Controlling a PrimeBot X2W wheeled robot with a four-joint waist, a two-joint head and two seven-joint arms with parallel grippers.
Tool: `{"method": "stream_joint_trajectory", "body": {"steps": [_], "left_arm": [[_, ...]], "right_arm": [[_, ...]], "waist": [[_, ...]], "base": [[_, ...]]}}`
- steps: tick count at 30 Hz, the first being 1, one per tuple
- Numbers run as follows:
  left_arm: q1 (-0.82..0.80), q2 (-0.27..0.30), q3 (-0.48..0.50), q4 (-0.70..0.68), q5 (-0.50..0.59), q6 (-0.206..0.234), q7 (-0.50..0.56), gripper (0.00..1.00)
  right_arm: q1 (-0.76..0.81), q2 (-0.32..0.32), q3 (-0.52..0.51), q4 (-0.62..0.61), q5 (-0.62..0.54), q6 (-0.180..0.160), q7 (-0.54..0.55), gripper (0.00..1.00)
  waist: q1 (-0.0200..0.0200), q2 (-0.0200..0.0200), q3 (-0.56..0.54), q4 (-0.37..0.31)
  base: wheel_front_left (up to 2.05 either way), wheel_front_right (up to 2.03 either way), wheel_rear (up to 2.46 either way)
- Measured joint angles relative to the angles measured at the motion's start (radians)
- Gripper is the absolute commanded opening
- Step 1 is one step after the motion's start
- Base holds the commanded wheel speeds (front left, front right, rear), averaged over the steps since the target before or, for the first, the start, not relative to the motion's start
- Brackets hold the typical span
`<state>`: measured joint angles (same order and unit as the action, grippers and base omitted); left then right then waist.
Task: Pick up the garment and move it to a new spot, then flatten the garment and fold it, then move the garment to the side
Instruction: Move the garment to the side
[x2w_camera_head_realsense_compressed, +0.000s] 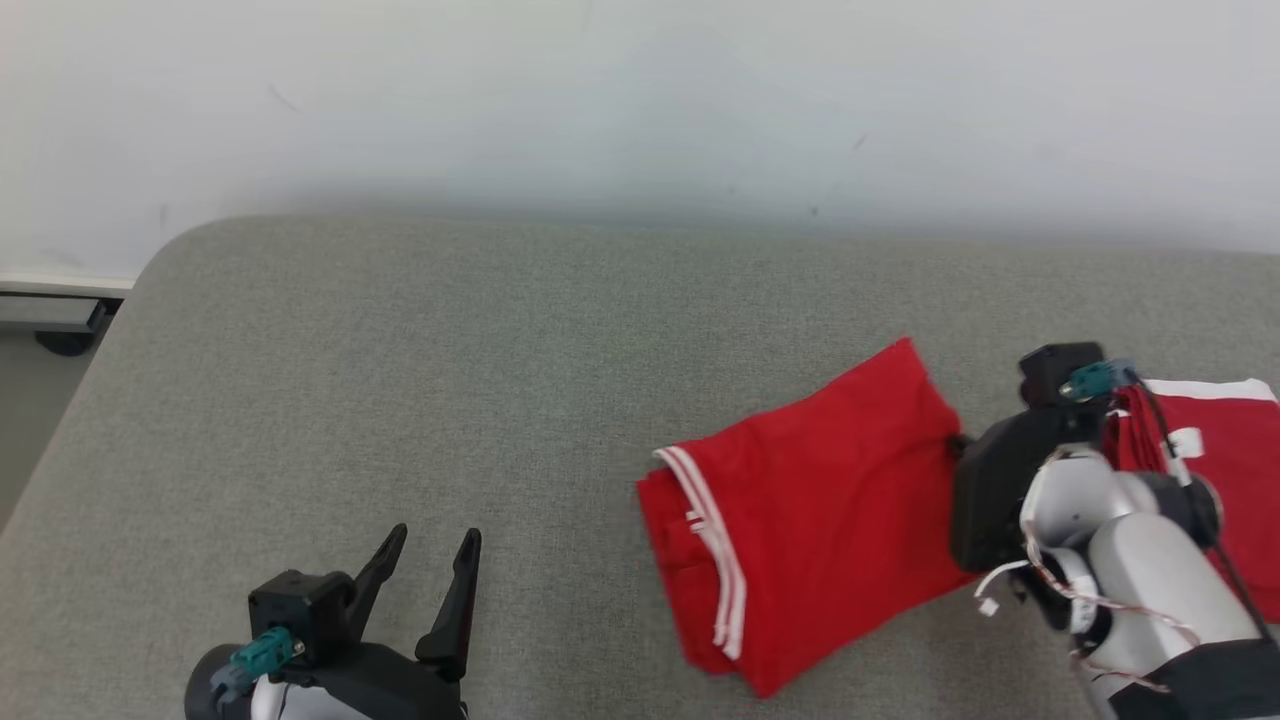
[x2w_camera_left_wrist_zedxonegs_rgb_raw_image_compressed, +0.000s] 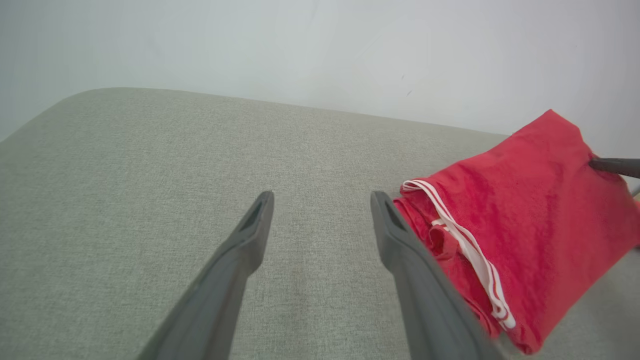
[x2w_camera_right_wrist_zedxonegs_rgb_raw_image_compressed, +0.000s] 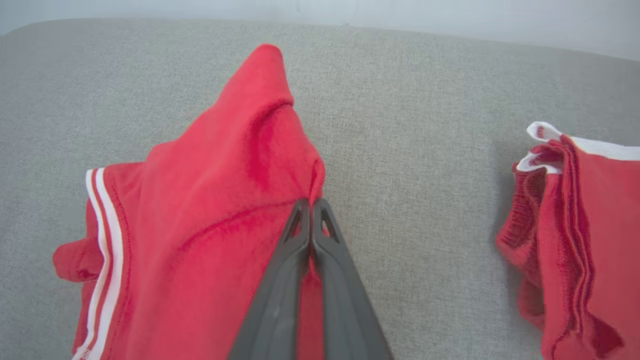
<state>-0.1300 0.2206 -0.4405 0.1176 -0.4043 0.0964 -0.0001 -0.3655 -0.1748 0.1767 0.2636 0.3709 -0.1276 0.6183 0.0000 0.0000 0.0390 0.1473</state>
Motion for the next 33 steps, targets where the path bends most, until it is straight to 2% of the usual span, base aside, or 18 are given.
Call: {"method": "stream_joint_trajectory", "body": {"steps": [6, 11, 24, 33], "left_arm": [[0.001, -0.004, -0.002, 0.011, 0.0, 0.0, -0.001, 1.0], [0.002, -0.007, -0.003, 0.011, 0.0, 0.0, -0.01, 1.0], [0.003, 0.003, 0.002, -0.001, 0.008, 0.002, -0.011, 1.0], [0.005, 0.007, 0.003, -0.024, 0.012, 0.006, -0.011, 1.0]], "right_arm": [[-0.013, -0.053, -0.087, -0.008, -0.028, 0.0, 0.037, 0.0], [-0.013, -0.073, -0.143, -0.015, -0.05, 0.0, 0.062, 0.0], [-0.02, -0.124, -0.217, -0.07, -0.089, 0.0, 0.131, 0.0], [-0.039, -0.131, -0.274, -0.114, -0.121, 0.0, 0.162, 0.0]], "waist": [[0.0, 0.0, -0.017, -0.013], [0.0, 0.0, -0.036, -0.021], [0.0, 0.0, -0.052, -0.032], [0.0, 0.0001, -0.027, -0.034]], "base": [[0.0, 0.0, 0.0], [0.0, 0.0, 0.0], [0.0, 0.0, 0.0], [0.0, 0.0, 0.0]]}}
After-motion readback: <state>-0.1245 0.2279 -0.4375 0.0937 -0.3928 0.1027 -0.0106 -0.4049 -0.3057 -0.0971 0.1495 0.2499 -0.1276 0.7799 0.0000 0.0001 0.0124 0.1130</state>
